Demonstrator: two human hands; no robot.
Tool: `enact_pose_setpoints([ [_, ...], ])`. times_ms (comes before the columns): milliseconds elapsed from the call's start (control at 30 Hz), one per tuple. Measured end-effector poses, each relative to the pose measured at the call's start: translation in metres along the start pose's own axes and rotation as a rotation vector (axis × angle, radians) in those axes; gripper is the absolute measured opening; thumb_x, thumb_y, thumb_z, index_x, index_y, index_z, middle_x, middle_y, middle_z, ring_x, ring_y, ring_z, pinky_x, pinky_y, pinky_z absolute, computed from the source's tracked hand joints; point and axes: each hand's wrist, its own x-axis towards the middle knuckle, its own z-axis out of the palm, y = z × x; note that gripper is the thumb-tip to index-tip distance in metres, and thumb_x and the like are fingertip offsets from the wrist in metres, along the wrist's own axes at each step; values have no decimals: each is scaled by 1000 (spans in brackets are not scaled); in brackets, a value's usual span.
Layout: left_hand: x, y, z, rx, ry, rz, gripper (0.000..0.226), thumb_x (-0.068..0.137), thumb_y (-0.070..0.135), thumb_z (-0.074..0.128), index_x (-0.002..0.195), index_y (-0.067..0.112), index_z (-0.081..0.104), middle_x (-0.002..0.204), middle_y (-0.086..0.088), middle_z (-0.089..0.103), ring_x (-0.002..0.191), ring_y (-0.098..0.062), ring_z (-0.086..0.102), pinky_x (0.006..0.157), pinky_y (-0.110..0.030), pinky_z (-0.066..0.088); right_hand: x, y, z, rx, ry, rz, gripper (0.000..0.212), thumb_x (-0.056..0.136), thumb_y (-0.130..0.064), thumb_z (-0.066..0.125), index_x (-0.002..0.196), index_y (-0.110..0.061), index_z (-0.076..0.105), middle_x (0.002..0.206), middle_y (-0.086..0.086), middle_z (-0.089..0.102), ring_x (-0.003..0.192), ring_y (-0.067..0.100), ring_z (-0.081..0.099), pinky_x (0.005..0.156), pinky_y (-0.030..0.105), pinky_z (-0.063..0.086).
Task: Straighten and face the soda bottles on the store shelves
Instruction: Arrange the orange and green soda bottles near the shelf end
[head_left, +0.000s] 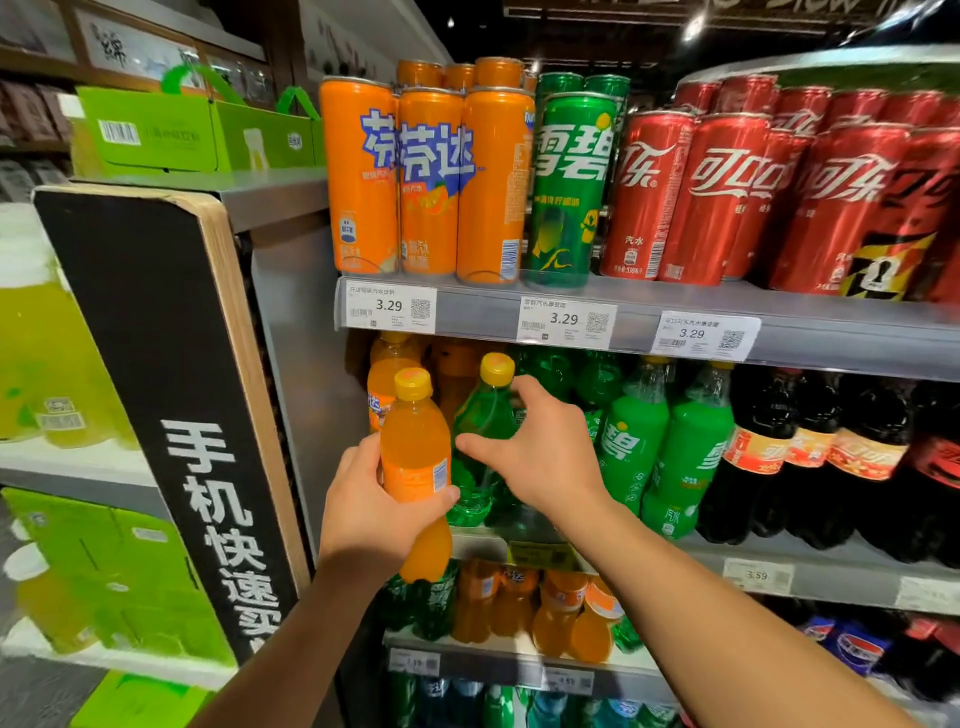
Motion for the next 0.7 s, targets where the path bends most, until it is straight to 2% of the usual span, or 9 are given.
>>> enact_pose_setpoints([
  [200,2,15,11,36,-37,40,58,62,44,86,111,42,55,101,11,53,92,-10,57,79,-32,47,-26,16,-18,44,100,-37,62,65,-57,80,117,-34,56,89,-11,68,81,14,64,72,29,50],
  [333,5,19,19,70,-43,58,54,58,62,78,104,44,55,99,14,58,92,-13,59,79,-40,53,-38,26,-43,29,176,-43,62,64,-55,83,117,-34,58,72,-19,58,74,6,63,69,17,48],
  [400,7,22,25,92,-32,60,55,56,68,73,102,44,55,98,14,60,92,-15,59,78,-44,53,-41,32,-54,15,190,-23,64,64,-55,83,119,-34,58,75,-17,61,76,8,65,72,20,50],
  [467,8,26,30,81,-26,46,52,58,64,76,100,42,55,95,13,62,89,-14,60,77,-44,54,-42,39,-60,-13,201,-14,66,64,-55,83,121,-33,57,86,-13,68,82,12,68,79,27,53],
  [567,9,35,32,46,-16,26,45,63,50,82,98,37,57,92,11,62,85,-13,60,72,-36,50,-40,50,-64,-35,207,5,67,66,-53,83,124,-32,57,103,-10,71,89,15,68,85,30,53],
  [700,8,43,31,-2,-20,14,45,64,44,85,100,39,58,93,14,64,83,-7,61,69,-31,48,-34,60,-62,-27,209,48,64,67,-52,83,122,-33,55,96,-5,72,89,18,68,82,31,52],
])
